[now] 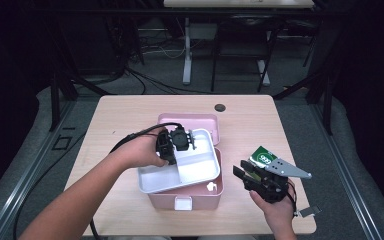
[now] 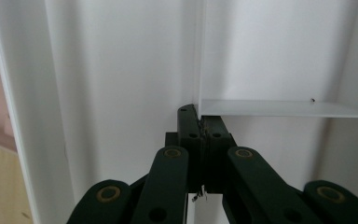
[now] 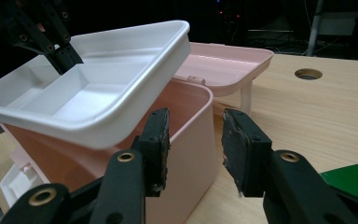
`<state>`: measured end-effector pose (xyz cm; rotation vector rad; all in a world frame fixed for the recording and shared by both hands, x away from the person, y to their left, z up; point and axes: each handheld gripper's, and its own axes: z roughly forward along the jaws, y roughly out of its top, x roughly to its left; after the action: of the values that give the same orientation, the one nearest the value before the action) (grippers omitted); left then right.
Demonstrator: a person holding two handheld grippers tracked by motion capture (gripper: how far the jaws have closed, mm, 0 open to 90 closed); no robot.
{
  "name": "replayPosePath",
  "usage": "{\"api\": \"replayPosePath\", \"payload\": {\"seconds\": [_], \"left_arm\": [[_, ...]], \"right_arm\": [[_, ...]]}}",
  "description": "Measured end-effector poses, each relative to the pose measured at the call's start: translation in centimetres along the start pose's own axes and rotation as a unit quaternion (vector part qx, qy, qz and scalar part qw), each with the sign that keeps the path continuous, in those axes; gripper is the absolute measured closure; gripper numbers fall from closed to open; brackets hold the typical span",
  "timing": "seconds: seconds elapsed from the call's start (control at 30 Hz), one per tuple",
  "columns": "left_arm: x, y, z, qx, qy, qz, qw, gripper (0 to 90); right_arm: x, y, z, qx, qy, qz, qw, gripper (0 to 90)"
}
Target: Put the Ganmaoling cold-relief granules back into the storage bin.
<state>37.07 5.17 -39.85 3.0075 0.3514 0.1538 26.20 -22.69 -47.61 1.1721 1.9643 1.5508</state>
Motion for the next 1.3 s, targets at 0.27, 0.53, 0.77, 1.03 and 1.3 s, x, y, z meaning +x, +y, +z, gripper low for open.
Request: {"api": "replayPosePath", "payload": {"seconds": [0.27, 0.53, 0.77, 1.03, 1.3], "left_arm": [[1.6, -2.1, -0.1, 0.003, 0.003, -0.097, 0.9953, 89.3], [3.2, -5.2, -0.6, -0.002, 0.008, -0.163, 0.9866, 89.2], [4.3, -8.1, -0.7, 0.004, 0.003, -0.195, 0.9807, 89.3], [5.4, -12.4, -1.0, -0.007, 0.006, -0.247, 0.9691, 89.3], [6.2, -15.9, -0.5, 0.005, 0.008, -0.278, 0.9604, 89.3]], "right_arm": [[0.1, -0.2, 0.4, 0.007, 0.002, -0.002, 1.0000, 61.5], [0.0, -0.4, 0.6, 0.011, 0.002, -0.001, 0.9999, 61.5], [0.1, -0.5, 0.7, 0.007, 0.000, -0.002, 1.0000, 61.5], [0.1, -0.6, 0.8, 0.016, 0.002, -0.003, 0.9999, 61.4], [0.2, -0.6, 0.9, 0.016, 0.001, -0.003, 0.9999, 61.3]]}}
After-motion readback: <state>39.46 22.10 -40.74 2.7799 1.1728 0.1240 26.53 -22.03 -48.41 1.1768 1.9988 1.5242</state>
